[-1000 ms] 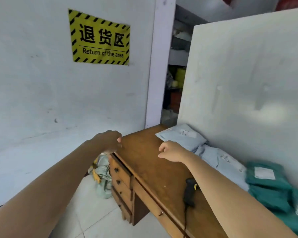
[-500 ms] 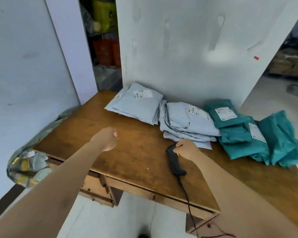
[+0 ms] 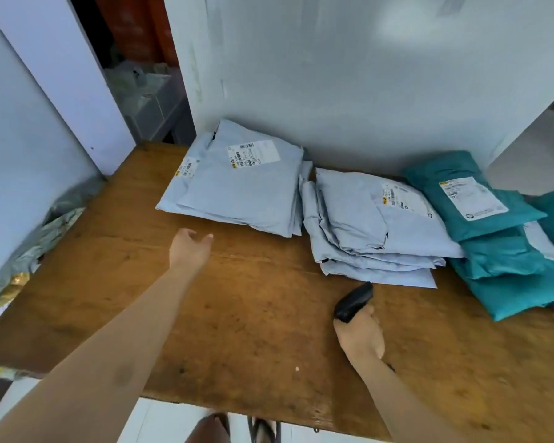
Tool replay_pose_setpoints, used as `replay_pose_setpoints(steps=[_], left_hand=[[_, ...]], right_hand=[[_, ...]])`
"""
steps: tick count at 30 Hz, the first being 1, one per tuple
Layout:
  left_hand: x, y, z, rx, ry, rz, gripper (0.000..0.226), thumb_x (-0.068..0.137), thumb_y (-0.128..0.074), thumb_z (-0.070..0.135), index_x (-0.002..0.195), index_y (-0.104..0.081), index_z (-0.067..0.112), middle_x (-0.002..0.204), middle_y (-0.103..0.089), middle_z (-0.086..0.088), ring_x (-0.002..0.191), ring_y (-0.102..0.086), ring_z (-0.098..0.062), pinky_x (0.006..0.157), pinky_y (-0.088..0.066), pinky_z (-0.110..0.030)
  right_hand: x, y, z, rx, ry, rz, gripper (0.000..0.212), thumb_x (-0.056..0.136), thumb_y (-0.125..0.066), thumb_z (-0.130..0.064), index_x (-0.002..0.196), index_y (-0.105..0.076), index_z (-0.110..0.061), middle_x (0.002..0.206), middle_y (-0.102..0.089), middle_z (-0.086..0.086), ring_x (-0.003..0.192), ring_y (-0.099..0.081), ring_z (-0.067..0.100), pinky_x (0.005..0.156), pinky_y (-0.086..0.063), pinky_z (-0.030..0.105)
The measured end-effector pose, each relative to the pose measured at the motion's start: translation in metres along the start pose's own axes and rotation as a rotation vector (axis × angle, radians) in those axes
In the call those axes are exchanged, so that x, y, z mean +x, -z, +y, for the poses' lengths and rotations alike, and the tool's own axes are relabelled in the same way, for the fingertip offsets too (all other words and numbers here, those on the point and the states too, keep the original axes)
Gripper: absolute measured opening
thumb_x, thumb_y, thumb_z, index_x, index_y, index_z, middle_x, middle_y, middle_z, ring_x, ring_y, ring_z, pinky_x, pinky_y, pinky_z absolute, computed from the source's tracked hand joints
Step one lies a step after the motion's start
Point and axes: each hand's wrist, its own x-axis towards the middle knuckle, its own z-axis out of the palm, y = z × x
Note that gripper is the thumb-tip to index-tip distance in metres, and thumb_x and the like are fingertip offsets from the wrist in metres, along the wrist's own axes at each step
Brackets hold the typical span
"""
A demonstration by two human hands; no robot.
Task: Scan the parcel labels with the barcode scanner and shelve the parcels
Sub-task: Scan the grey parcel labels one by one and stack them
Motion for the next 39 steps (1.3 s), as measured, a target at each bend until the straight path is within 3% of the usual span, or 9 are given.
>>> replay_pose_setpoints(steps=[5,9,12,16,21,28,32,36,39], left_hand=[[0.063,0.005,0.017,0.260,-0.138,0.110,0.067,0.089,-0.060,0.031,0.140,-0.029,0.002,0.141,-0.030,-0.025,0.129,-0.033,-0.043,0.103,-0.034,-0.051],[0.114,0.009,0.035,0.406,-0.210,0.107,0.087,0.082,-0.065,0.045,0.143,-0.023,-0.002,0.142,-0.032,-0.024,0.132,-0.030,-0.042,0.106,-0.029,-0.052],[0.146,0.008,0.048,0.256,-0.150,-0.049,0.098,0.072,-0.072,0.054,0.140,-0.027,0.000,0.142,-0.040,-0.019,0.131,-0.039,-0.038,0.105,-0.036,-0.049],[0.154,0.007,0.061,0.041,-0.138,-0.250,0.076,0.073,-0.078,0.038,0.132,-0.047,0.001,0.133,-0.055,-0.012,0.120,-0.053,-0.031,0.096,-0.046,-0.035],[0.132,0.007,0.068,-0.292,0.029,-0.469,0.038,0.082,-0.061,0.003,0.117,-0.050,0.012,0.116,-0.055,-0.006,0.103,-0.051,-0.026,0.070,-0.050,-0.033],[0.065,0.022,-0.046,-0.089,0.199,-0.769,0.074,0.049,-0.075,0.015,0.120,-0.055,0.005,0.113,-0.065,-0.008,0.097,-0.063,-0.027,0.081,-0.055,-0.038],[0.037,0.034,-0.104,0.113,0.297,-0.899,0.048,0.070,-0.080,0.016,0.112,-0.058,0.011,0.102,-0.067,-0.003,0.091,-0.064,-0.022,0.071,-0.055,-0.032],[0.034,0.038,-0.115,0.059,0.148,-0.613,0.047,0.071,-0.077,0.045,0.102,-0.060,0.013,0.098,-0.069,-0.006,0.081,-0.066,-0.021,0.064,-0.057,-0.035],[0.039,0.042,-0.108,-0.023,0.116,-0.442,0.049,0.074,-0.078,0.037,0.103,-0.055,0.005,0.101,-0.066,-0.006,0.090,-0.065,-0.022,0.080,-0.056,-0.043]], right_hand=[[-0.004,-0.008,-0.018,0.067,0.037,-0.001,0.054,0.085,-0.064,-0.032,0.126,-0.040,-0.005,0.119,-0.058,0.014,0.105,-0.059,0.030,0.078,-0.051,0.037],[-0.014,-0.012,-0.051,0.263,0.101,-0.015,0.041,0.084,-0.065,-0.027,0.117,-0.048,-0.009,0.103,-0.065,0.007,0.093,-0.062,0.024,0.076,-0.051,0.034],[-0.020,-0.017,-0.072,0.379,0.090,-0.044,0.036,0.086,-0.064,-0.030,0.116,-0.051,-0.016,0.095,-0.063,-0.002,0.087,-0.059,0.016,0.076,-0.048,0.030],[-0.033,-0.019,-0.091,0.546,0.075,-0.127,0.030,0.085,-0.067,-0.028,0.111,-0.054,-0.021,0.091,-0.061,-0.006,0.075,-0.056,0.007,0.064,-0.043,0.020],[-0.058,-0.004,-0.104,0.707,0.207,-0.517,0.018,0.082,-0.072,-0.010,0.090,-0.056,-0.017,0.057,-0.055,0.002,0.044,-0.047,0.016,0.047,-0.041,0.025],[-0.077,0.010,-0.116,0.792,0.275,-0.567,0.022,0.068,-0.070,-0.012,0.057,-0.051,-0.010,0.044,-0.048,0.006,0.039,-0.041,0.019,0.051,-0.040,0.027],[-0.084,0.005,-0.113,0.755,0.280,-0.610,0.017,0.067,-0.068,-0.011,0.070,-0.054,-0.002,0.044,-0.050,0.006,0.040,-0.043,0.020,0.051,-0.041,0.026],[-0.089,-0.001,-0.117,0.689,0.274,-0.617,0.021,0.065,-0.068,-0.009,0.080,-0.054,-0.002,0.054,-0.052,0.014,0.039,-0.046,0.020,0.050,-0.040,0.026],[-0.091,-0.005,-0.124,0.592,0.316,-0.634,0.015,0.071,-0.067,0.000,0.072,-0.053,-0.004,0.050,-0.051,0.012,0.038,-0.044,0.021,0.050,-0.038,0.027]])
